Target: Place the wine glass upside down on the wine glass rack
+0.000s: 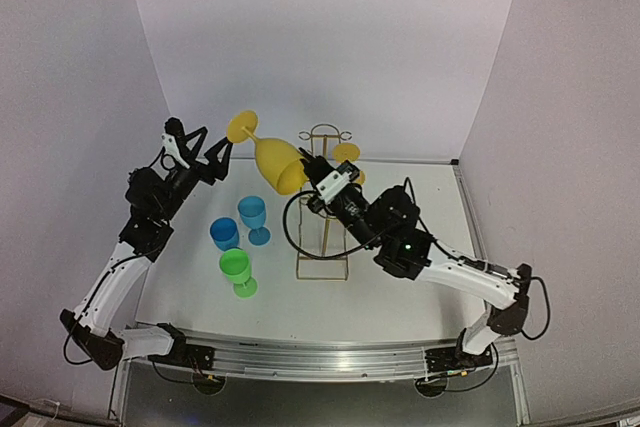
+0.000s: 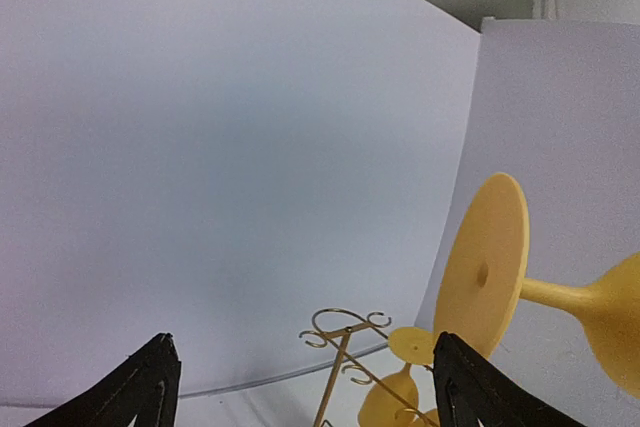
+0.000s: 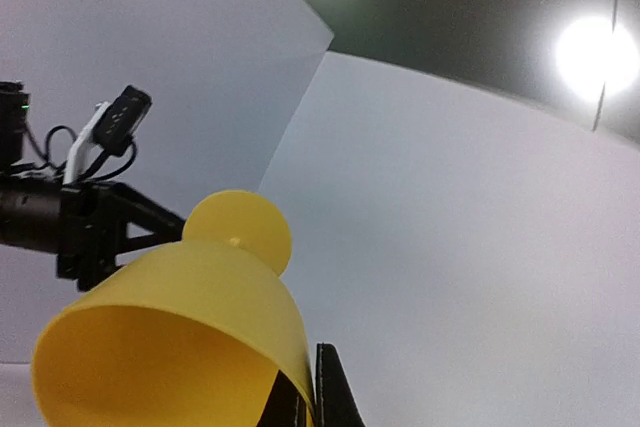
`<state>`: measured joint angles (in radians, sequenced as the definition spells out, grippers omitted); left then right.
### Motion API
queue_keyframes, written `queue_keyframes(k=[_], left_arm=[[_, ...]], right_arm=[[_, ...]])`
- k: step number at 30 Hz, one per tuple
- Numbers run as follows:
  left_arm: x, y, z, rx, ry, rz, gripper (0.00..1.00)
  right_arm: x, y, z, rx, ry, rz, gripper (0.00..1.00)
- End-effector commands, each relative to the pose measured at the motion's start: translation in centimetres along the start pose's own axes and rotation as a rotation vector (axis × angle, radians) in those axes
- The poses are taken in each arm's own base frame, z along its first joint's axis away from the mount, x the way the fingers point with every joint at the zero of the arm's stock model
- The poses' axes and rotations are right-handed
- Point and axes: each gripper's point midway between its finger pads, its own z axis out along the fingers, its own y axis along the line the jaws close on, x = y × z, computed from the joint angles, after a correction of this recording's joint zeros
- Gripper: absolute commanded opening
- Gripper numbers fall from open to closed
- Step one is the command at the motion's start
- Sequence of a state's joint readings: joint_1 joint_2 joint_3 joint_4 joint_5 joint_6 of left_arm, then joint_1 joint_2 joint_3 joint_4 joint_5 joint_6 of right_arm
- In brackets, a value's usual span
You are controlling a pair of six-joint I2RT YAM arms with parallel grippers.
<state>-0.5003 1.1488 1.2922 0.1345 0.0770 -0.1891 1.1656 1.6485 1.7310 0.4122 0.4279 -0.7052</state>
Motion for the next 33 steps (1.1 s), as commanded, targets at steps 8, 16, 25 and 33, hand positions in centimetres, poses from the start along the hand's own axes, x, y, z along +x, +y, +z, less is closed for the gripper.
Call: queue_keyframes(k=[8, 16, 25, 33], left_arm=[[-3.9, -9.7, -0.5, 0.599, 0.101, -0.337, 1.00], [-6.9, -11.3, -0.6, 0.707, 0.057, -0.373, 0.99], [-9.4, -11.3, 3.1, 0.737, 0.065, -0.609, 1.00], [-8.8, -13.1, 3.7, 0.783, 0.074, -0.624, 1.00]], right_arm=[[-6.6, -5.7, 2.5, 0.290, -0.320, -0.265, 0.00], [-6.0, -8.1, 2.9, 0.381, -0.326, -0.272, 0.00], [-6.2, -7.4, 4.6, 0.408, -0.399, -0.287, 0.00], [-5.5, -6.4, 5.4, 0.385, -0.416, -0.255, 0.00]])
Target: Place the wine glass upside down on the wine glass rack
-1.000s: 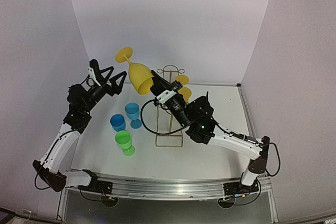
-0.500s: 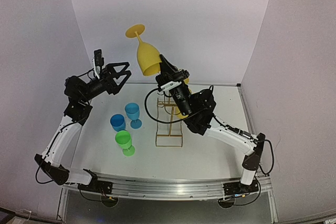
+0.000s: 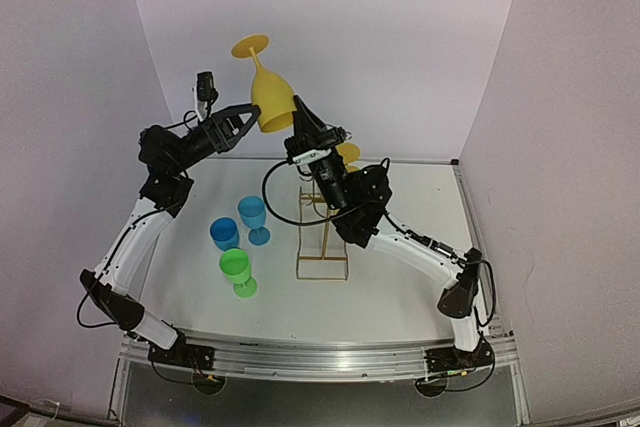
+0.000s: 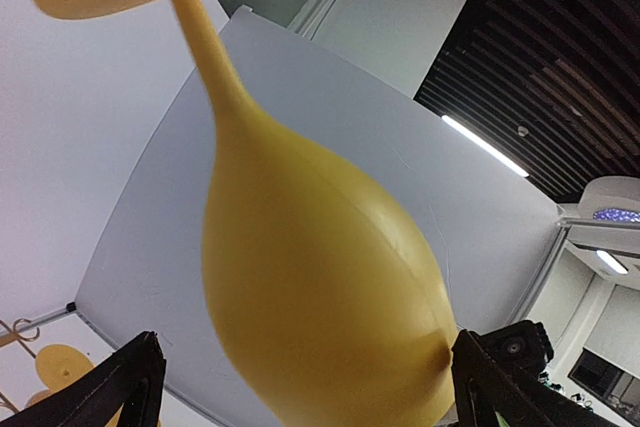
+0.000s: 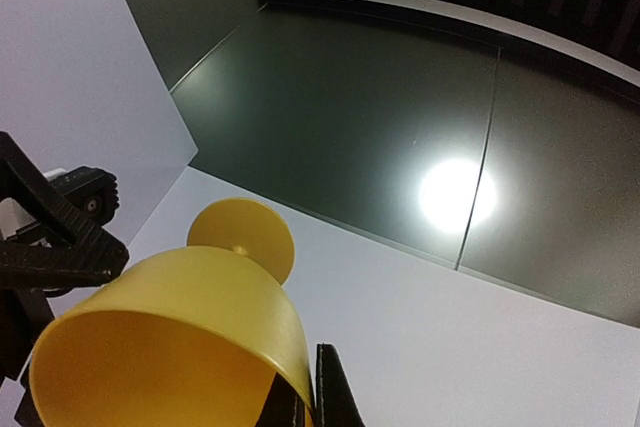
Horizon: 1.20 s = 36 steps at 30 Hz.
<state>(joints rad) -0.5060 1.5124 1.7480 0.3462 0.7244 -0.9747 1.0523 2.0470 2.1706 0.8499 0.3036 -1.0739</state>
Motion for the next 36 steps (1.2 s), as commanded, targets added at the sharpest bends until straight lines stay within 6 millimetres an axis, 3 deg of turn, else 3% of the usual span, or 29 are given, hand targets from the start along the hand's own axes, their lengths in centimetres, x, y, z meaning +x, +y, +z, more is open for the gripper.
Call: queue_keyframes(k=[1, 8, 13, 23, 30, 36], left_arm=[[-1.3, -3.4, 0.9, 0.092, -0.025, 0.031, 1.00], [-1.6, -2.5, 2.1, 0.077, -0.031, 0.003, 0.92], [-1.5, -2.0, 2.4, 0.058, -0.030, -0.015, 0.82], [-1.4, -2.0, 2.6, 0.058, -0.019, -0.025, 0.73], [-1.2, -1.7, 2.6, 0.055, -0.015, -0.008, 0.58], [-0.9, -1.7, 2.6, 0.059, -0.004, 0.008, 0.45]], right_arm=[[-1.5, -2.0, 0.4, 0.063, -0.053, 0.040, 0.00], [-0.7, -1.1, 0.1, 0.042, -0.035, 0.052, 0.00], [-0.7, -1.1, 0.0, 0.037, -0.036, 0.048, 0.00], [0.3, 0.1, -0.4, -0.003, -0.025, 0.050, 0.00], [0.8, 1.2, -0.6, -0.038, -0.020, 0.034, 0.00], [0.8, 1.8, -0.5, -0.062, -0.027, 0.020, 0.14]])
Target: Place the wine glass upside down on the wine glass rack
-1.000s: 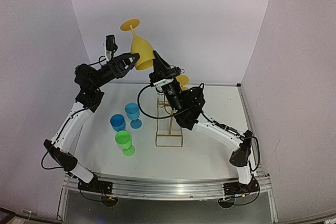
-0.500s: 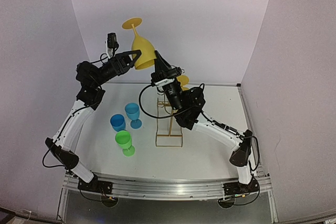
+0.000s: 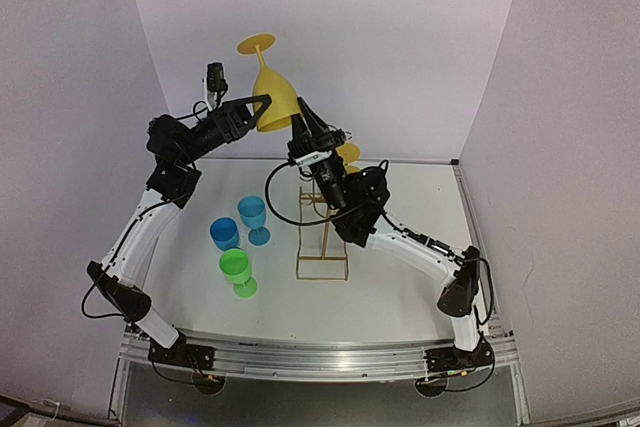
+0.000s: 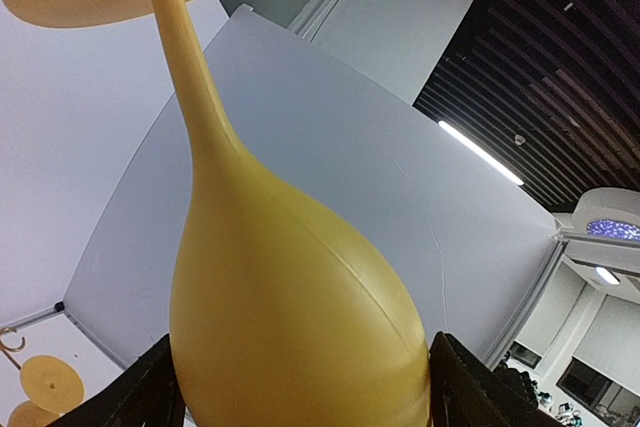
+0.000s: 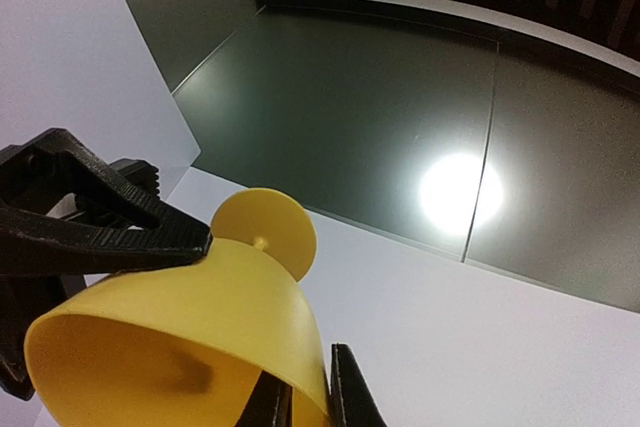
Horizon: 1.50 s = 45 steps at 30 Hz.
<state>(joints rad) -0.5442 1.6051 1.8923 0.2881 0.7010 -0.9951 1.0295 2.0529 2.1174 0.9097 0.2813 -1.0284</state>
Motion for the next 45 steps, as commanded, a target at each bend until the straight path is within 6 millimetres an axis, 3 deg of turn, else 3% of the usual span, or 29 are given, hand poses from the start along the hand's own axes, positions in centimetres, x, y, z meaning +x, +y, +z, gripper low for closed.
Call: queue_keyframes(k=[1, 6, 14, 23, 26, 38, 42, 45], left_arm=[[-0.4, -1.8, 0.2, 0.048, -0.004, 0.050, 0.44], [-0.2, -1.7, 0.0, 0.043, 0.002, 0.064, 0.37], [-0.8, -1.3, -1.1, 0.012, -0.014, 0.160, 0.31], [0.1, -2.3, -1.7, 0.046, 0.028, 0.309, 0.26], [0.3, -2.1, -1.9, 0.036, 0.035, 0.350, 0.25], [0.4, -0.5, -3.2, -0.086, 0.009, 0.577, 0.22], [1.3, -0.4, -3.7, -0.069, 0.028, 0.662, 0.22], [2.0, -0.2, -4.1, -0.070, 0.047, 0.718, 0.22]], right_arm=[[-0.7, 1.3, 0.1, -0.064, -0.018, -0.009, 0.16], [-0.8, 1.3, 0.3, -0.063, -0.019, -0.017, 0.26], [-0.4, 1.2, -0.6, -0.104, 0.017, -0.035, 0.58], [0.2, 1.0, -1.4, -0.158, 0.086, -0.030, 0.76], [0.4, 0.8, -1.5, -0.177, 0.124, -0.021, 0.89], [1.6, 0.6, -5.1, -0.381, 0.299, 0.052, 0.95], [1.8, 0.5, -6.5, -0.454, 0.369, 0.138, 0.96], [2.1, -0.7, -7.6, -0.486, 0.424, 0.256, 0.95]])
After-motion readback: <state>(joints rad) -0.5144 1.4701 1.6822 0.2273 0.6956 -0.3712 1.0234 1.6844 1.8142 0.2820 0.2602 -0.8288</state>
